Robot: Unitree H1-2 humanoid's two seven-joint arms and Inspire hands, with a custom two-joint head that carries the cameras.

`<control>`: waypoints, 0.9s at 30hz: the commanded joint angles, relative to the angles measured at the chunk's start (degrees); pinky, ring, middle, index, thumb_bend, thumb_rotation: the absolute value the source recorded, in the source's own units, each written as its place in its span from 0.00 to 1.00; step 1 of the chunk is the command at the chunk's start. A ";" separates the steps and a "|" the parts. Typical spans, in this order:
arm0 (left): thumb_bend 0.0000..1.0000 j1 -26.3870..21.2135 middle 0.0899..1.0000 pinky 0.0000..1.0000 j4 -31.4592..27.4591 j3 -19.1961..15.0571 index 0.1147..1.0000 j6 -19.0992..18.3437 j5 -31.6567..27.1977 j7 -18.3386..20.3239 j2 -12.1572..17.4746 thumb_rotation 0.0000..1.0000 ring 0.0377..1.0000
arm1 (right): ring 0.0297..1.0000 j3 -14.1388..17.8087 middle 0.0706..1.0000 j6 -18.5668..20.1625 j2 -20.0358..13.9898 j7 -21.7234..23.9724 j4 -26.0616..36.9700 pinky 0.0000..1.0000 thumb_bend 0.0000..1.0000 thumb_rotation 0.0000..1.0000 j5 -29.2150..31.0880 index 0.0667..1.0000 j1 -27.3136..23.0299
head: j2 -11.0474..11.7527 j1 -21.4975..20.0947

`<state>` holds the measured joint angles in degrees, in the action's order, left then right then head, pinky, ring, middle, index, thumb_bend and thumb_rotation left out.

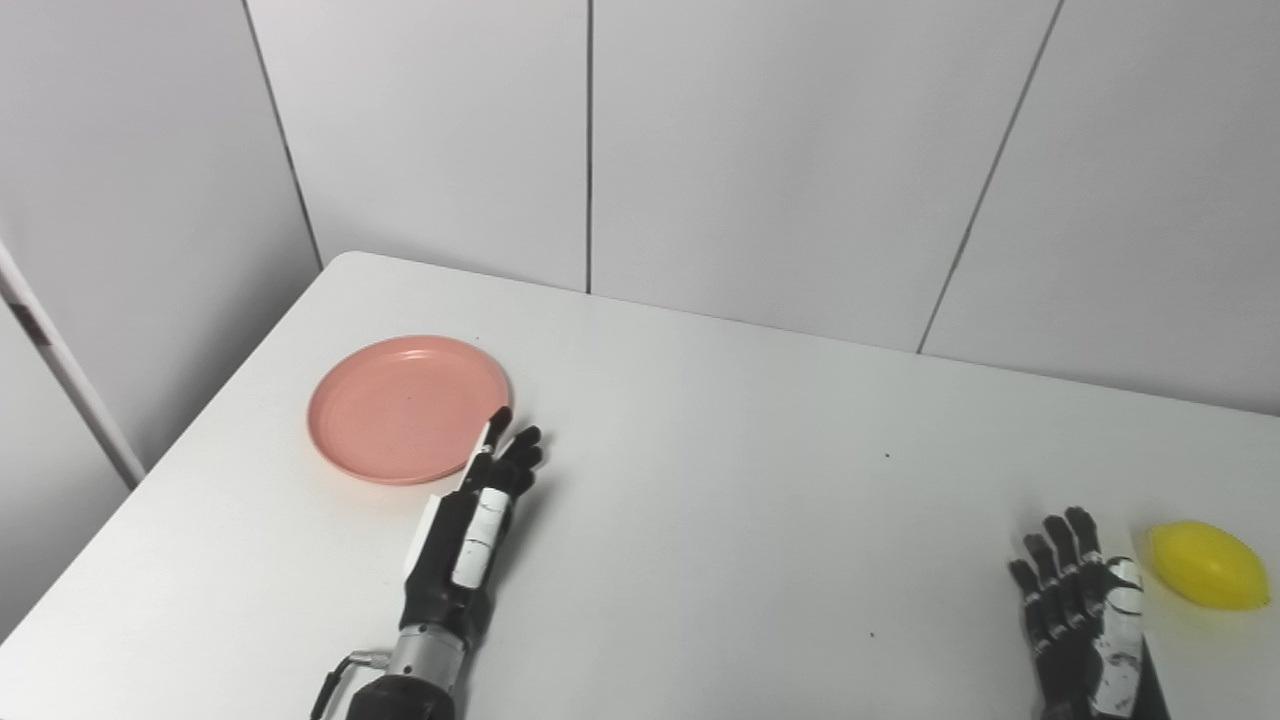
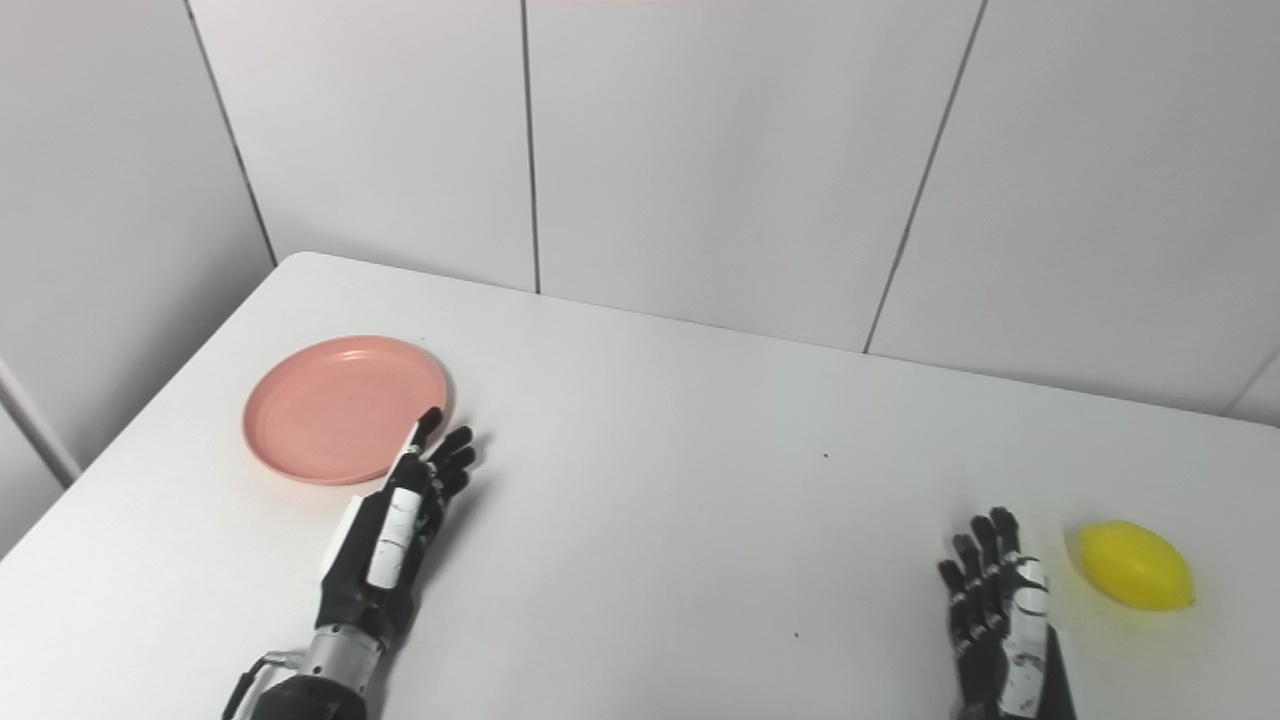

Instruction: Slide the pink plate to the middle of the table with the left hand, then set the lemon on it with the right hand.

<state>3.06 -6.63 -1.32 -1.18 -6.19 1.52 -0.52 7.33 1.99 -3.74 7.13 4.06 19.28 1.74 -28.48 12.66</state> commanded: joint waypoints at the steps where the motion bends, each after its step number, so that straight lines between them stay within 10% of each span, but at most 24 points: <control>1: 0.89 1.07 0.91 0.96 2.48 0.67 0.96 0.41 0.68 -0.34 -0.88 0.88 0.93 | 1.00 1.17 1.00 0.08 -0.69 0.34 -3.72 1.00 0.73 0.98 0.79 1.00 1.54 | 0.45 0.80; 27: 0.84 -2.99 0.91 0.93 15.26 1.91 0.94 9.52 5.47 -2.59 -3.36 0.87 0.93 | 1.00 3.93 1.00 -1.19 -2.44 3.42 -12.83 1.00 0.72 1.00 3.85 1.00 -2.46 | 7.30 8.53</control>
<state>-3.75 2.75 0.48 6.90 -0.83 -0.72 -3.24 10.70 1.63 -6.34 10.45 -4.07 23.45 -3.91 -21.09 21.18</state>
